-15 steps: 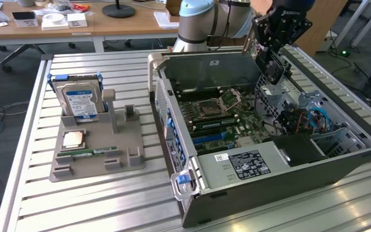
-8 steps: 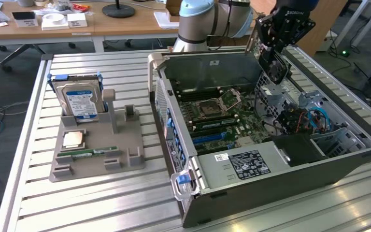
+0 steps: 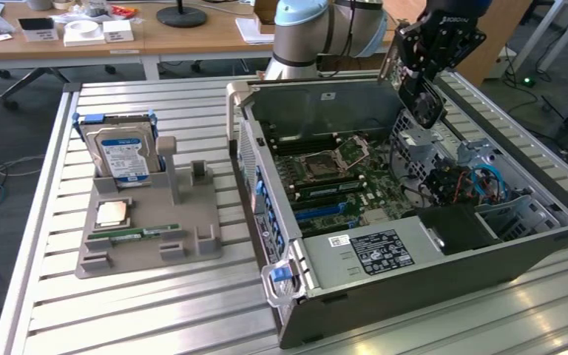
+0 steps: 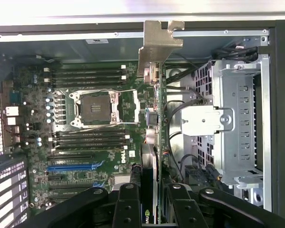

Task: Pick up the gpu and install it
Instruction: 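Pick up the gpu and move the gpu toward the slot, then insert the gpu into the slot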

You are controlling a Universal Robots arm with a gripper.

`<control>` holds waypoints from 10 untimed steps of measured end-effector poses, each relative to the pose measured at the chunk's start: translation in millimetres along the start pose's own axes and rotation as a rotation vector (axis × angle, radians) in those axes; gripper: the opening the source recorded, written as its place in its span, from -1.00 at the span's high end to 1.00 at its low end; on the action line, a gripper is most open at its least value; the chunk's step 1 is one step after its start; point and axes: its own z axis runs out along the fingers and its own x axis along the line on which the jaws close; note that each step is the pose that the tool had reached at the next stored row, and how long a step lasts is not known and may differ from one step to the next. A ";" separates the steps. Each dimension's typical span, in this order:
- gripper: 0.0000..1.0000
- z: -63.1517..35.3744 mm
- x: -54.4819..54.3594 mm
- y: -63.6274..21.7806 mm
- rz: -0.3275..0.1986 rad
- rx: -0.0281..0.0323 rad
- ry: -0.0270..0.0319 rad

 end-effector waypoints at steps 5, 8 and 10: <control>0.47 0.0 -0.5 0.0 0.000 0.0001 0.0000; 0.47 0.0 -0.6 0.0 0.000 0.0000 0.0000; 0.47 0.0 -0.6 0.0 0.000 0.0000 0.0000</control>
